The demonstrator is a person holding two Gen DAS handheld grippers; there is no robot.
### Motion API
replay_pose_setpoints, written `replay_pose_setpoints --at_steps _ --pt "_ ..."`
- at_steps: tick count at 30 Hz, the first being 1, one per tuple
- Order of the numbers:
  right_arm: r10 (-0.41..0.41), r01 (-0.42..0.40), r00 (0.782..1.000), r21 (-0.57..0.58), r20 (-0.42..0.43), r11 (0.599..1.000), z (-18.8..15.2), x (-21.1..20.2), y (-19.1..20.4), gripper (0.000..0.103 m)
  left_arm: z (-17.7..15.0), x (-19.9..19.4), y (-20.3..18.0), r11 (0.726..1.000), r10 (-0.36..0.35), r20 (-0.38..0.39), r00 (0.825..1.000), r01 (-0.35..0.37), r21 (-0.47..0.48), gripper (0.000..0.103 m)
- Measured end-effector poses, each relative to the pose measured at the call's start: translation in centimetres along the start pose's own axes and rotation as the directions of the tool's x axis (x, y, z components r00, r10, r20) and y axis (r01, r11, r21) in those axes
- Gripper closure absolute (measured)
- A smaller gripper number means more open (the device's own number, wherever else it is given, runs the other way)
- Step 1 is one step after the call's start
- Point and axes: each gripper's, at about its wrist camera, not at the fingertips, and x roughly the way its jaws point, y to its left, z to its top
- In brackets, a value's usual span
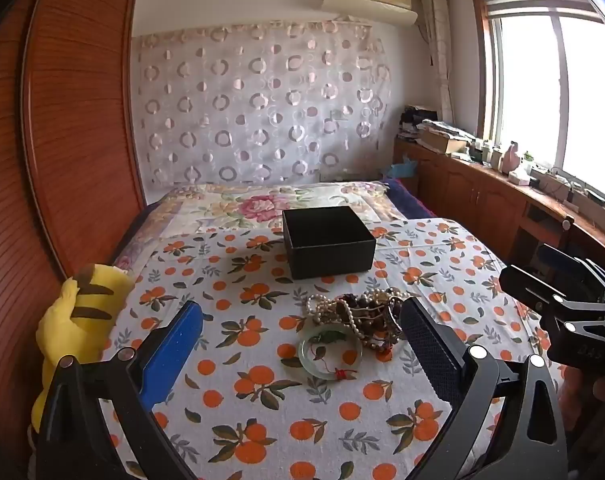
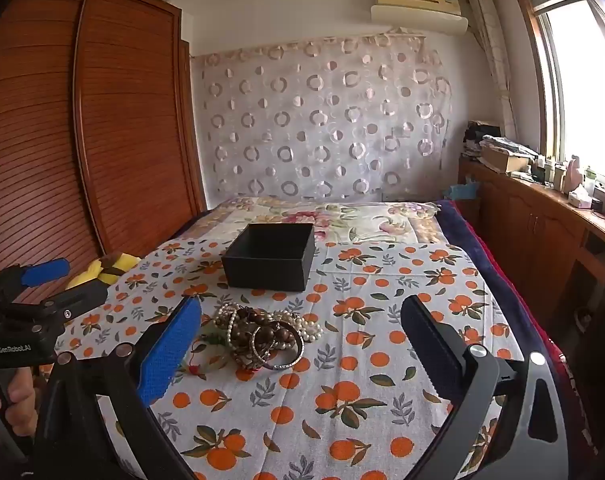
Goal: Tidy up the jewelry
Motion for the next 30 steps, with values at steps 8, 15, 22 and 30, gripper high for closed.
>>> replay_pose_setpoints --at_steps 8,15,22,30 --pt "-0.002 0.002 1.000 0.000 -0.006 1.000 0.00 0.10 -0.10 0.002 0.01 0.03 -0.05 1.000 -0.001 -0.006 1.000 0.001 0.004 0.007" --pt "0.000 0.001 1.000 0.004 -0.004 1.000 -0.06 0.07 -0.13 0.002 0.02 0.03 0.01 1.000 -0.003 -0.004 1.000 0.003 -0.002 0.007" --pt "-0.003 0.003 1.000 0.005 -0.002 1.000 -0.18 0.05 -0.05 0.002 -0.03 0.16 -0.66 1.000 -0.005 0.005 1.000 0.005 0.001 0.007" --pt "-0.001 0.001 1.000 0.008 -0.001 1.000 -0.13 0.03 -0.15 0.002 0.06 -0.21 -0.42 1.000 -0.006 0.009 1.000 0.006 -0.001 0.007"
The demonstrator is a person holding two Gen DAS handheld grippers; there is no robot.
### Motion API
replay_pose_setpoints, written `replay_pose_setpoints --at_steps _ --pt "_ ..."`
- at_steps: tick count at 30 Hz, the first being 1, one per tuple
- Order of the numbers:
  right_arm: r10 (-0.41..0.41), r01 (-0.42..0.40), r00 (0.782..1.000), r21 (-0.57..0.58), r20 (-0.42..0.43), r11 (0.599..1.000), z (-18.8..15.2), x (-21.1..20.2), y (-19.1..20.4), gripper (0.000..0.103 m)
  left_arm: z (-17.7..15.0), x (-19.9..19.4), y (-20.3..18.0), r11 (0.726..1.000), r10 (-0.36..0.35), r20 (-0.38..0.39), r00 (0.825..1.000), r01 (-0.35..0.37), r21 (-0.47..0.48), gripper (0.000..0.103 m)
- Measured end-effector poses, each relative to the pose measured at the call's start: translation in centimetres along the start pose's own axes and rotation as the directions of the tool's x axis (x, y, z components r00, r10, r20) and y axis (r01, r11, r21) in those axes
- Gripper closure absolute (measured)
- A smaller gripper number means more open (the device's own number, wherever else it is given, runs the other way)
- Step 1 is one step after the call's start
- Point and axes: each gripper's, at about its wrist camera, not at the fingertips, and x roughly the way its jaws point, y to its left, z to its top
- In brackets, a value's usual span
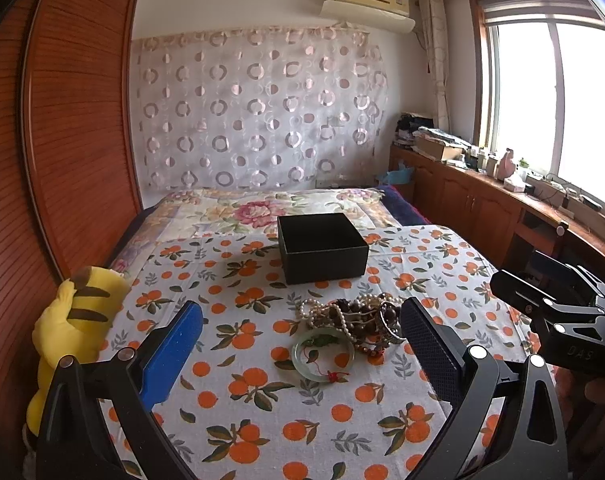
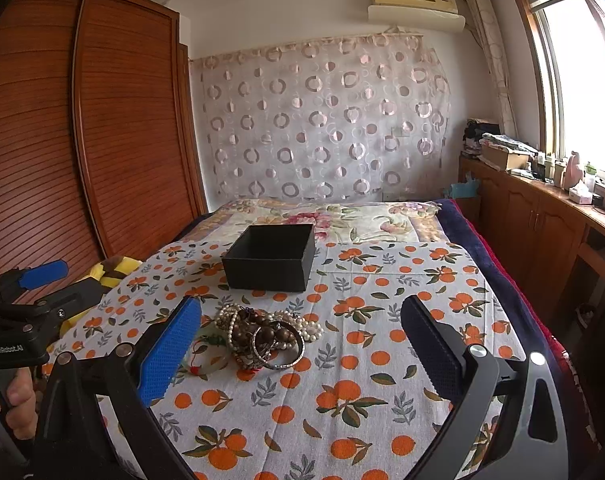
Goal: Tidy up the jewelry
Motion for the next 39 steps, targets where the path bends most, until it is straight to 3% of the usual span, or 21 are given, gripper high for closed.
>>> replay_pose_setpoints --at_steps 39 --pt "0.010 -0.010 1.000 0.004 0.016 1.000 1.5 -1.5 0.9 0.002 -0.1 -0.1 0.2 1.000 -0.005 0.009 1.000 0.005 -0.005 0.007"
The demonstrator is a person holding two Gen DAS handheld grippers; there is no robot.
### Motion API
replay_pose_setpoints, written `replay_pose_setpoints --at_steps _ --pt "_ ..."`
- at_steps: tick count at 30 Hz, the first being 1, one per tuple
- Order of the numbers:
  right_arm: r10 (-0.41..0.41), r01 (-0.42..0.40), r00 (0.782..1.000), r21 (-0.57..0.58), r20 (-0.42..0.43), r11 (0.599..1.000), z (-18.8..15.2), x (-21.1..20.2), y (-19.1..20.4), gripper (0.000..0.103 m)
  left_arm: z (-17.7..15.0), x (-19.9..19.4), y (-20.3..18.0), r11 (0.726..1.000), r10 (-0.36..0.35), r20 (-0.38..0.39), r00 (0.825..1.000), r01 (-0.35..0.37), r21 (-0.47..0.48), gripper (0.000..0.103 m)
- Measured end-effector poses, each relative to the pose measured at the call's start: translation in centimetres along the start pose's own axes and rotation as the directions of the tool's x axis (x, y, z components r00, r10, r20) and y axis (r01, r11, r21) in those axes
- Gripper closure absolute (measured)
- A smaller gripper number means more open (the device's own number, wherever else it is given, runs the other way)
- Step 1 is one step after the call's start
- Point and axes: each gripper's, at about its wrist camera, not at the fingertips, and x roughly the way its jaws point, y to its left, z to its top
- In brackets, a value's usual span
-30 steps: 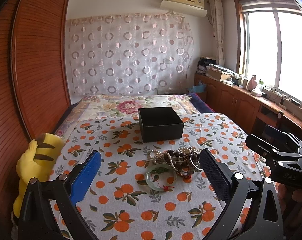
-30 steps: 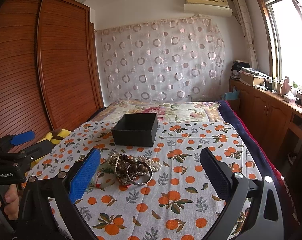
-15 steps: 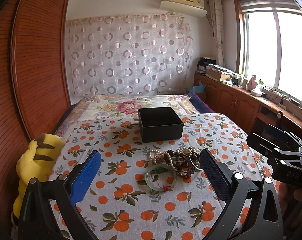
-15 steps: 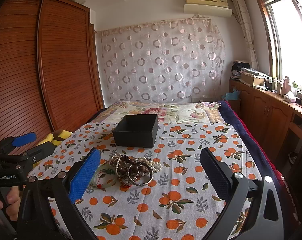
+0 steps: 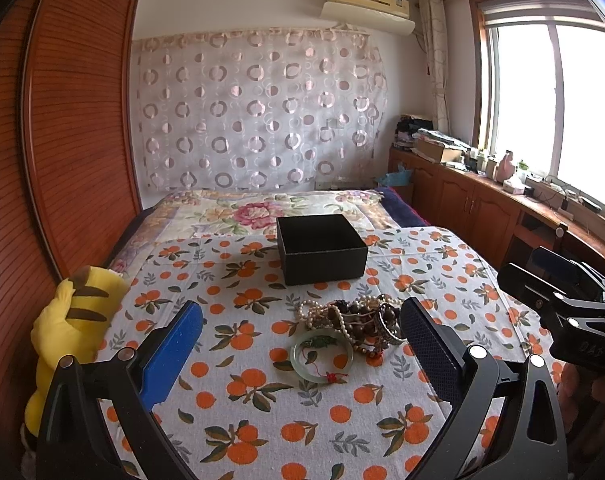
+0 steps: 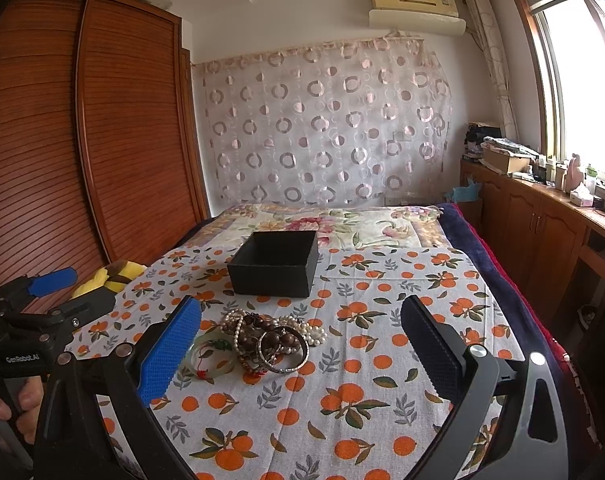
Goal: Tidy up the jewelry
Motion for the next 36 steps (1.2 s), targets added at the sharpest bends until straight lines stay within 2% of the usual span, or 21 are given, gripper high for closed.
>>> replay_pose_setpoints --at_steps 23,29,36 --pt "0.001 -0.001 1.000 0.002 -0.002 1.000 0.0 -0.1 0.1 0.002 0.0 -0.2 -0.1 1.000 0.002 -0.005 1.000 -0.002 -0.001 0.007" --pt "0.022 -0.022 0.999 0.009 -0.039 1.000 -0.9 1.5 -0.4 0.002 -0.7 0.9 -0.1 1.000 -0.003 -0.032 0.999 0.003 -0.002 0.007" --pt "0.083 -0.084 0.991 -0.001 -0.103 0.997 -2.6 4.6 -1.2 0.002 -2.8 4.1 1.1 1.000 -0.025 -0.123 0.992 0.023 -0.018 0.007"
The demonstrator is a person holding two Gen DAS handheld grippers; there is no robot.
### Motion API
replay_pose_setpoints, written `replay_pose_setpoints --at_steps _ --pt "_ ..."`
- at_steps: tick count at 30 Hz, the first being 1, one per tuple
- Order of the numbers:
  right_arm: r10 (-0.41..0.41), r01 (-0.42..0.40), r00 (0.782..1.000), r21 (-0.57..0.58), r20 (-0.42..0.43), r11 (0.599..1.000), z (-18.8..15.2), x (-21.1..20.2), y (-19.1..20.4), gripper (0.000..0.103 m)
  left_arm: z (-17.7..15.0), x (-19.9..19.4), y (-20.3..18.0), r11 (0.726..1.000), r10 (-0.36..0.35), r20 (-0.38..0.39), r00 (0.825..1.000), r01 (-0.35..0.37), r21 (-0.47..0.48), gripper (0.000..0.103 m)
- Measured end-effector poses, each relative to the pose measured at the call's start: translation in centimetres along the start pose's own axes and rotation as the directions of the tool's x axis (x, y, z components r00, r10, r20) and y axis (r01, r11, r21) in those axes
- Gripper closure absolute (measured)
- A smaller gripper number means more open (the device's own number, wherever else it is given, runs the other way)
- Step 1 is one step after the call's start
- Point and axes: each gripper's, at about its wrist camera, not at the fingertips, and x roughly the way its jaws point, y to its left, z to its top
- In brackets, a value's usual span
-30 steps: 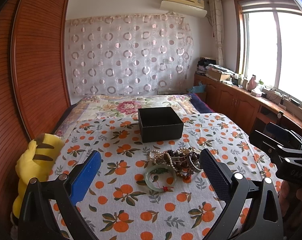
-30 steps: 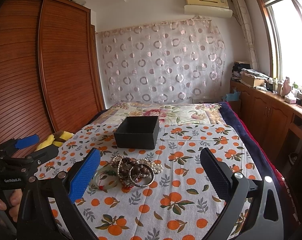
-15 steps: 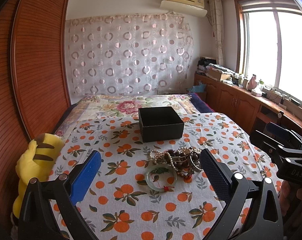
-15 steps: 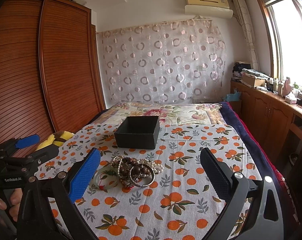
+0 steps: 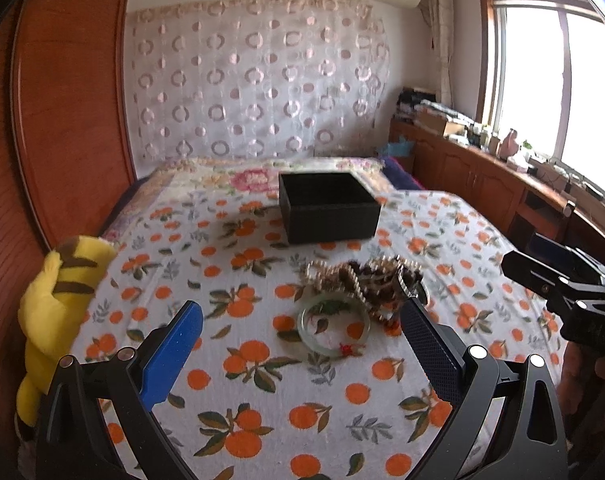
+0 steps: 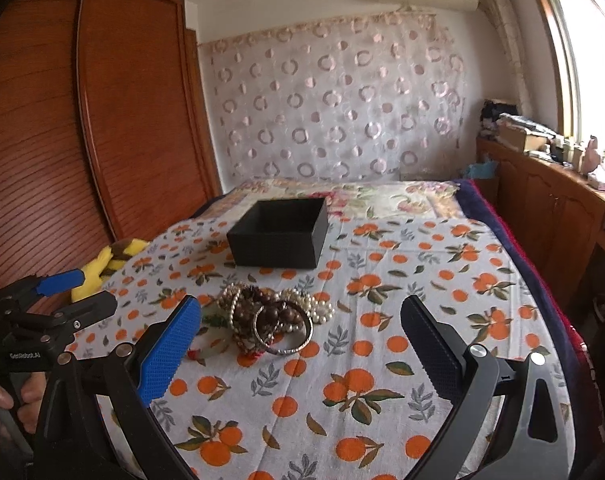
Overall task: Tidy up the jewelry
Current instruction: 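Lower the right gripper onto the silver bangle and close on it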
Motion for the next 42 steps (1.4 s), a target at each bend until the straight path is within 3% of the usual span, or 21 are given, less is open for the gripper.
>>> replay_pose_setpoints --at_steps 4,11,18,25,27,29,39,42 --pt "0.026 -0.029 0.998 -0.042 -0.062 0.999 -0.5 2.1 0.0 0.016 -0.6 1.0 0.4 1.000 -0.008 -0.032 0.999 0.008 -0.005 0.007" --pt "0.078 -0.092 0.980 -0.070 -0.183 0.993 -0.9 6.5 0.0 0.018 -1.5 2.5 0.7 1.000 -0.025 -0.081 0.996 0.025 -0.006 0.007" --pt "0.147 -0.170 0.933 -0.041 -0.328 0.985 -0.8 11.4 -0.4 0.025 -2.1 3.8 1.0 0.999 -0.047 -0.122 0.991 0.047 -0.001 0.008" --pt "0.202 -0.208 0.891 0.029 -0.407 0.978 -1.2 14.0 -0.6 0.025 -2.6 5.1 1.7 0.998 -0.056 -0.159 0.986 0.054 -0.016 0.008" --pt "0.187 -0.203 0.892 0.005 -0.411 0.979 -1.4 14.1 -0.2 0.027 -2.6 5.3 1.8 0.998 -0.057 -0.164 0.985 0.054 -0.018 0.008" --pt "0.186 -0.204 0.893 0.001 -0.410 0.979 -1.4 14.0 -0.1 0.040 -2.6 5.6 1.9 0.998 -0.058 -0.169 0.984 0.055 -0.022 0.008" --pt "0.155 -0.169 0.931 -0.016 -0.329 0.985 -1.5 9.9 -1.5 0.040 -1.4 7.4 1.5 0.994 -0.106 -0.183 0.977 0.101 -0.039 0.008" --pt "0.130 -0.147 0.938 -0.030 -0.322 0.989 -2.1 8.7 -2.0 0.040 -0.7 8.1 1.0 0.989 -0.144 -0.189 0.971 0.138 -0.045 0.019"
